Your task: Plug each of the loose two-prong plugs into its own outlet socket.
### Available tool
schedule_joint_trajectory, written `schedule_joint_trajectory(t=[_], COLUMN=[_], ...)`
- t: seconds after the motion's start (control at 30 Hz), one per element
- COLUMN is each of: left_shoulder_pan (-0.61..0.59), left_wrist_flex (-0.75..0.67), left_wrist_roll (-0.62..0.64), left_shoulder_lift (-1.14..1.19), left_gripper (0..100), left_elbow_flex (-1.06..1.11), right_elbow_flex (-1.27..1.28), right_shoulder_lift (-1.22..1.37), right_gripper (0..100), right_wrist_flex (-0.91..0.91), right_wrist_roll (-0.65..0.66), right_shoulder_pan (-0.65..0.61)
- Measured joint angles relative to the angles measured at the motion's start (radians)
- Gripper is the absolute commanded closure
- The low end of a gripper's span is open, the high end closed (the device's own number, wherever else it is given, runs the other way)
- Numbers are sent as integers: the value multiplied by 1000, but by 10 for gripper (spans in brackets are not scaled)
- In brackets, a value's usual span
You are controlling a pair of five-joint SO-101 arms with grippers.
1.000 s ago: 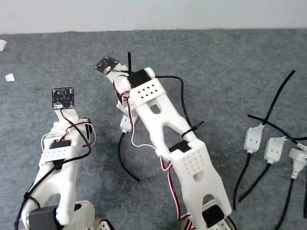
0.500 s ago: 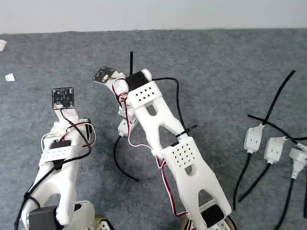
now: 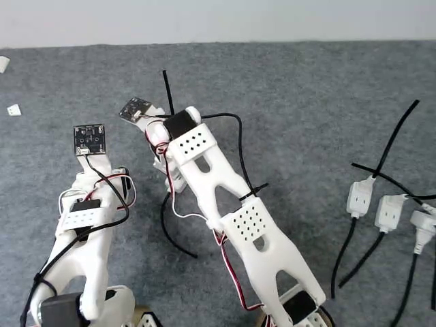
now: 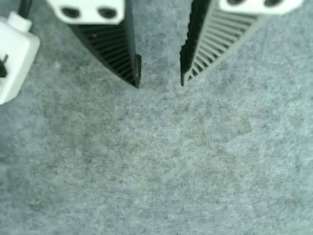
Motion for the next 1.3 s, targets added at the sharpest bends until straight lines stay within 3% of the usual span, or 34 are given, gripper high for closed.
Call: schedule_joint_trajectory(t=[0.2, 0.4, 0.7, 1.03, 1.3], left_shoulder_pan=[0, 0, -5, -14, -14], left_wrist_flex=[0, 0, 0, 0, 0], left_wrist_roll=[0, 0, 0, 0, 0], left_shoulder_lift=[0, 0, 0, 0, 0], left_gripper=[877, 877, 877, 876, 874], left_elbow_flex=[0, 0, 0, 0, 0], right_elbow_flex=[72, 81, 81, 120, 120], right_shoulder_lift=[-20, -21, -21, -60, 2], right_gripper=[792, 671, 674, 764, 764], right_wrist_flex=[0, 0, 3, 3, -20], right_wrist_roll=[-18, -107, -175, -522, -591], right_shoulder_pan=[-3, -15, -46, -75, -77])
